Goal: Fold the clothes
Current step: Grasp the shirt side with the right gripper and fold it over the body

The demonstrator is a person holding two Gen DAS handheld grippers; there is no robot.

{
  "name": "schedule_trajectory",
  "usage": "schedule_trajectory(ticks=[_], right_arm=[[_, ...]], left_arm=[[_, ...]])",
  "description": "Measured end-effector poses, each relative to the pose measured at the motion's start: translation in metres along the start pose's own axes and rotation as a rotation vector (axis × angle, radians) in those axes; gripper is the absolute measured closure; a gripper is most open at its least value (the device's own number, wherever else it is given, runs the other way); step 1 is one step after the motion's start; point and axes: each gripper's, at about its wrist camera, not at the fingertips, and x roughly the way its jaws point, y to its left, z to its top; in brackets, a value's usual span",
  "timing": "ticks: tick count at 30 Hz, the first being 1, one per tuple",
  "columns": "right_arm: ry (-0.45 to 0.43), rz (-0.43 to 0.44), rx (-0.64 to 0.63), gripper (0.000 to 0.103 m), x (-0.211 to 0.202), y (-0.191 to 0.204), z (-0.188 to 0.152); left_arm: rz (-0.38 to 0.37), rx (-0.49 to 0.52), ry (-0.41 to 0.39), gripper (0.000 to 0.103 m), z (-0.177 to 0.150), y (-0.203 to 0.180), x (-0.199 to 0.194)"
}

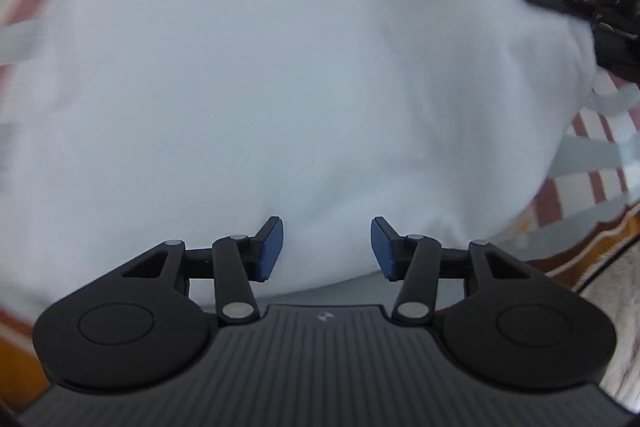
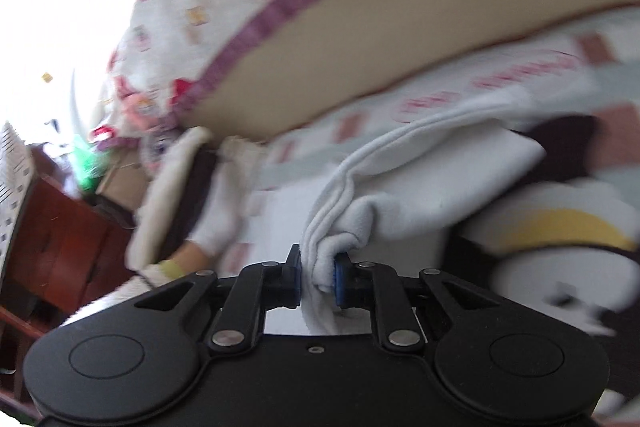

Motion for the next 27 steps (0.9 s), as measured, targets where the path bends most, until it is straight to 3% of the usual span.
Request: schedule_trajectory(ticks=[4, 8, 12, 14, 17, 20, 23, 27], right_arm=[[0.103, 0.065, -0.068, 0.085, 0.066, 0.052, 0.005], [0.209, 0.091, -0.136, 0.085, 0.147, 0.089, -0.009], [0.292, -0.05, -0.178, 0.08, 0.212, 0.091, -0.041], [0.268, -0.046, -0.15, 0.077, 0.209, 0.088, -0.048], [0.224, -0.035, -0.111, 0.062, 0.199, 0.082, -0.058], [0.104, 0.011, -0.11, 0.056, 0.149, 0.075, -0.065], [0.06, -0.056, -0.125, 0.052, 0.115, 0.072, -0.071], [0.079, -0.139, -0.12, 0.052, 0.105, 0.066, -0.083]], left_arm=[[0.057, -0.151, -0.101, 0.054, 0.005, 0.064, -0.047], [0.052, -0.31, -0.186, 0.054, 0.004, 0.113, -0.067], [0.01, -0.378, -0.212, 0.054, -0.006, 0.133, -0.051], [0.022, -0.404, -0.19, 0.054, -0.01, 0.141, -0.04], [0.036, -0.411, -0.174, 0.054, -0.011, 0.151, -0.03], [0.032, -0.404, -0.177, 0.054, -0.005, 0.149, -0.026], [0.028, -0.393, -0.183, 0.054, 0.001, 0.145, -0.022], [0.056, -0.369, -0.183, 0.054, -0.001, 0.139, -0.026]])
